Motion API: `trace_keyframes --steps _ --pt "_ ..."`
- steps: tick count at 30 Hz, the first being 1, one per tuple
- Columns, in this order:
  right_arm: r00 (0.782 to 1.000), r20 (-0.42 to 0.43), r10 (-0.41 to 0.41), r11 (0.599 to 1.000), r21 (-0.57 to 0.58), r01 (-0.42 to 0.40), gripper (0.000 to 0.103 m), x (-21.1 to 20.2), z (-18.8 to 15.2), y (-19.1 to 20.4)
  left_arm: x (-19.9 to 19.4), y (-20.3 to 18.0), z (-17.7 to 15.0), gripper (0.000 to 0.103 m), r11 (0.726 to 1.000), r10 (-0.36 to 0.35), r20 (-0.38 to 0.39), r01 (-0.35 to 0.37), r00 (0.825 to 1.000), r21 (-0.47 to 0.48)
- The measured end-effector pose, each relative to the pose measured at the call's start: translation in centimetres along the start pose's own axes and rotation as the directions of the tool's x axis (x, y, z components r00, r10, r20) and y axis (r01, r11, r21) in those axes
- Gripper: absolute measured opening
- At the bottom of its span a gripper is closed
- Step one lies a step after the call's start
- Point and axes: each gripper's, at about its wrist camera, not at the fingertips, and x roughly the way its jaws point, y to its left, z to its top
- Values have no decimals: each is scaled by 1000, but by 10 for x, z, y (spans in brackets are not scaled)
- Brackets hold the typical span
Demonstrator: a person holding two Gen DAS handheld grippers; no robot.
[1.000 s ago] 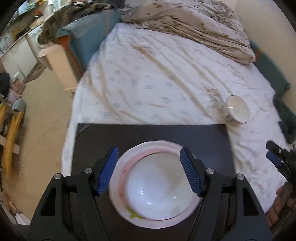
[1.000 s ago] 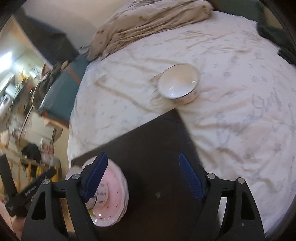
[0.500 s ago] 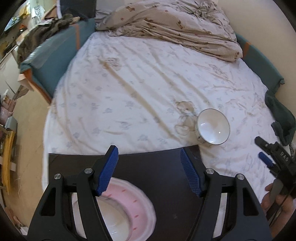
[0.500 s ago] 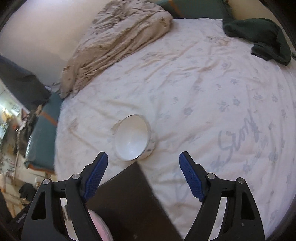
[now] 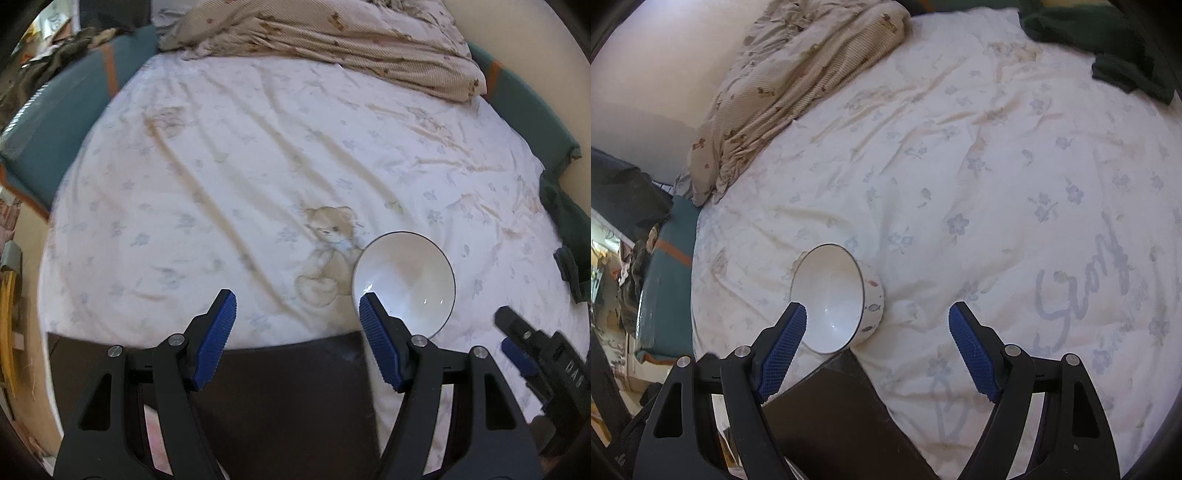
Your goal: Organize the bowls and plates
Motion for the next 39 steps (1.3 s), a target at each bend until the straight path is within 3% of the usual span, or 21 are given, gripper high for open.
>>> trace_keyframes --steps 5,10,12,14,15,16,19,21,25,30,39 --pt "996 -87 8 1000 15 -7 79 37 6 -3 42 -15 6 65 1000 -13 -57 14 998 11" --pt "986 -163 30 999 -19 -33 70 59 0 7 74 -23 3 48 998 -51 -151 57 987 35" --pt "985 -174 -1 998 -55 -9 66 63 -3 10 82 -26 3 44 998 -41 -163 49 986 45" --pt "982 -186 -18 998 -61 7 59 70 -5 9 91 -24 3 36 998 -60 -198 66 978 23" --pt "981 -196 -16 999 -50 6 55 73 -5 7 94 -22 3 27 996 -86 -214 88 973 -2" --pt "978 -209 -8 999 -38 0 44 78 -6 6 97 -19 3 19 993 -122 -230 117 965 -35" --pt "970 -244 9 999 -34 -18 29 89 -7 7 97 -24 2 7 989 -148 -255 145 956 -28" --pt "969 -248 21 999 -36 -31 20 90 -8 10 94 -29 0 6 991 -129 -251 134 959 2" --pt "977 -214 -3 997 -75 -13 19 84 -8 17 80 -28 -4 7 992 -125 -240 130 963 4" --pt "975 -220 24 997 -69 -40 18 74 -14 17 58 -15 -19 8 993 -114 -246 116 963 -5" --pt "961 -276 20 986 -152 -64 17 61 -65 37 16 5 -58 12 996 -74 -252 84 965 32"
